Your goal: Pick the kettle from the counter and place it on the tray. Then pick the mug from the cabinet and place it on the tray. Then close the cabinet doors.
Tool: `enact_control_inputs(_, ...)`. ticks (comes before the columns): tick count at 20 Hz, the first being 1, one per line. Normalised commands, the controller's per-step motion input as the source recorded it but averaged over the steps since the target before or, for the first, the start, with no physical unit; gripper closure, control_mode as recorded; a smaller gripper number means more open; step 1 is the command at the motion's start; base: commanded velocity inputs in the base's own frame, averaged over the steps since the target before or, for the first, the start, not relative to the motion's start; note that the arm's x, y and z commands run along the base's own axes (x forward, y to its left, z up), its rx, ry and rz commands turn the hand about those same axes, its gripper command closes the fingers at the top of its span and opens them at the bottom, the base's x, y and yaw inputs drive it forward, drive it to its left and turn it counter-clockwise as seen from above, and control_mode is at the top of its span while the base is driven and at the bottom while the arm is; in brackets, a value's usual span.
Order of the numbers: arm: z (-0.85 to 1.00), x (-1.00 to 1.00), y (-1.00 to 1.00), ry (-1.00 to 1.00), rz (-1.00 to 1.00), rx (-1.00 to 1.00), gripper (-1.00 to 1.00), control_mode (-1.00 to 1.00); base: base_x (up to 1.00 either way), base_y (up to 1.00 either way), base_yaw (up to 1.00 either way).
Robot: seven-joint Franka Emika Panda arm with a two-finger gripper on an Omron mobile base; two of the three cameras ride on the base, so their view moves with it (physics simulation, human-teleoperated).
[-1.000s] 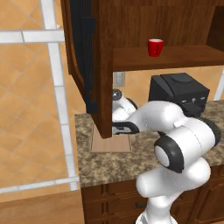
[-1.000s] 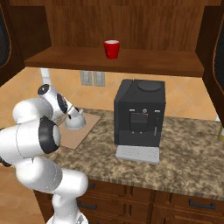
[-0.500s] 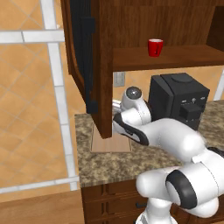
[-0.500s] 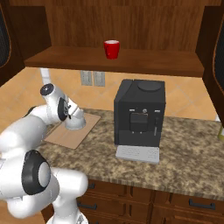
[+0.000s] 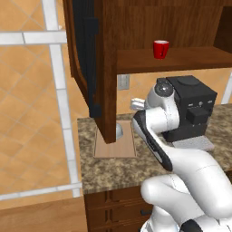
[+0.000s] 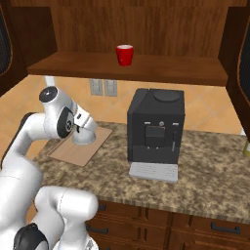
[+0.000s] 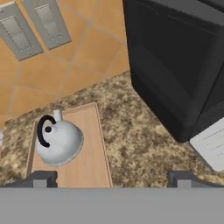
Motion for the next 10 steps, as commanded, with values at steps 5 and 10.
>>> enact_control_inputs(5, 1.00, -0.64, -0.66, 0.06, 0.00, -0.06, -1.00, -1.00, 0.00, 0.00, 0.00)
enact_control_inputs(10, 1.00, -0.33, -0.53, 0.08, 0.00, -0.09, -1.00, -1.00, 0.00, 0.00, 0.00)
